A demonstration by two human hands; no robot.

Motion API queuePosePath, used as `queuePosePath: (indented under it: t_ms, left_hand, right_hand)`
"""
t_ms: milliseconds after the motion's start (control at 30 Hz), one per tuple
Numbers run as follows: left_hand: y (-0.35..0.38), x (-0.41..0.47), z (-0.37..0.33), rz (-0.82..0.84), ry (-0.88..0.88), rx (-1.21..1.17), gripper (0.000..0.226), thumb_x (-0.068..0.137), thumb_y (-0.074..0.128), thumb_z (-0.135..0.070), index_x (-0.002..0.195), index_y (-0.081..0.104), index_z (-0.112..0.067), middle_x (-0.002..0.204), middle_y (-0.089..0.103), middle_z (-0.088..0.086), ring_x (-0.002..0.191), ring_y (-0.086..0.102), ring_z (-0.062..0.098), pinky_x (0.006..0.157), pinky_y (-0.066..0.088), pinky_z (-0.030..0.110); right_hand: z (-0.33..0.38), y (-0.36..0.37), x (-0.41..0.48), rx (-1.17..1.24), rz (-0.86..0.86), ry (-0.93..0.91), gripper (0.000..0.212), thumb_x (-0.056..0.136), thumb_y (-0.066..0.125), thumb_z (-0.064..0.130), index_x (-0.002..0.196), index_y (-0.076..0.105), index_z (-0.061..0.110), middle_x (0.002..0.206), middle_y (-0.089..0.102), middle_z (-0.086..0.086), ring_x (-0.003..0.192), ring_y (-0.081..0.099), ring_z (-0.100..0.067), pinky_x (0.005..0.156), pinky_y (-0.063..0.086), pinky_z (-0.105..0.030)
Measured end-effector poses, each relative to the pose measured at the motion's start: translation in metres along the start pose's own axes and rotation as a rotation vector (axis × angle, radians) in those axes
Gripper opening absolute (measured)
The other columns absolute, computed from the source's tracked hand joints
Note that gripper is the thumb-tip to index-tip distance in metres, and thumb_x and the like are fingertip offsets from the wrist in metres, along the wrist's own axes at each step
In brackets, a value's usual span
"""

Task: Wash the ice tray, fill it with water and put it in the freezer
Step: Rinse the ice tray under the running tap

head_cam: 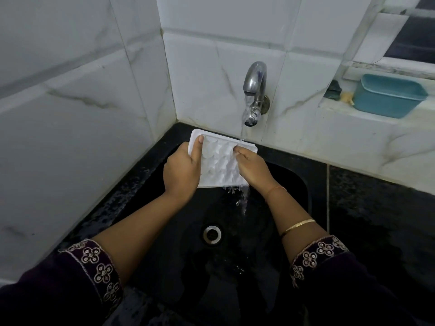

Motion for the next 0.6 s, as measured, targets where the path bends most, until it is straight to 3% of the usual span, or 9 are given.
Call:
queuePosePath:
  t_ms: [133, 233, 300, 467, 600]
  left_hand:
    - [-0.005, 0.005, -0.004, -0.007, 0.017, 0.02, 0.057, 0.095, 0.03, -0.056, 0.07, 0.043, -0.006, 0.06, 0.045, -0.001, 0.054, 0.044, 0.014, 0.049, 0.033, 0.027]
    - [-0.003, 0.003, -0.001, 0.006, 0.02, 0.027, 0.06, 0.093, 0.028, -0.059, 0.07, 0.045, -0.006, 0.06, 0.047, -0.001, 0.058, 0.049, 0.02, 0.054, 0.036, 0.032]
    - [0.002, -0.002, -0.002, 0.014, 0.017, 0.021, 0.057, 0.094, 0.029, -0.057, 0.068, 0.042, -0.009, 0.06, 0.046, -0.002, 0.058, 0.048, 0.019, 0.054, 0.034, 0.032]
    - [0.003, 0.0, -0.007, 0.002, -0.024, -0.027, 0.054, 0.095, 0.03, -0.055, 0.066, 0.04, -0.011, 0.06, 0.044, -0.003, 0.055, 0.044, 0.014, 0.052, 0.03, 0.03]
    - [0.008, -0.003, -0.001, 0.042, -0.161, -0.082, 0.052, 0.097, 0.03, -0.053, 0.06, 0.036, -0.016, 0.061, 0.044, -0.004, 0.056, 0.043, 0.01, 0.053, 0.03, 0.029]
  right_hand:
    - [-0.003, 0.002, -0.005, 0.04, 0.07, -0.015, 0.041, 0.098, 0.036, 0.026, 0.138, 0.047, 0.025, 0.088, 0.047, 0.021, 0.091, 0.042, -0.007, 0.099, 0.038, -0.031]
    - [-0.003, -0.005, -0.003, 0.015, 0.016, -0.027, 0.034, 0.099, 0.036, 0.024, 0.123, 0.059, 0.024, 0.106, 0.055, 0.013, 0.094, 0.047, -0.011, 0.101, 0.04, -0.035]
    - [0.0, -0.005, -0.002, 0.024, -0.057, -0.029, 0.03, 0.098, 0.035, 0.022, 0.112, 0.062, 0.023, 0.107, 0.057, 0.011, 0.092, 0.051, -0.014, 0.097, 0.042, -0.035]
    - [-0.002, -0.002, -0.004, 0.097, 0.01, 0.0, 0.039, 0.099, 0.037, 0.029, 0.136, 0.048, 0.025, 0.096, 0.05, 0.01, 0.095, 0.044, -0.011, 0.102, 0.037, -0.031]
    - [-0.002, -0.011, -0.002, -0.014, -0.031, 0.025, 0.033, 0.097, 0.037, 0.021, 0.119, 0.062, 0.019, 0.115, 0.06, 0.004, 0.096, 0.05, -0.013, 0.102, 0.041, -0.032]
Point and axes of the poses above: each hand's wrist, its own x-axis towards the middle knuckle, its own y-axis out of the palm, z = x × y, the point moved 2 cm from there along x, towards the middle knuckle
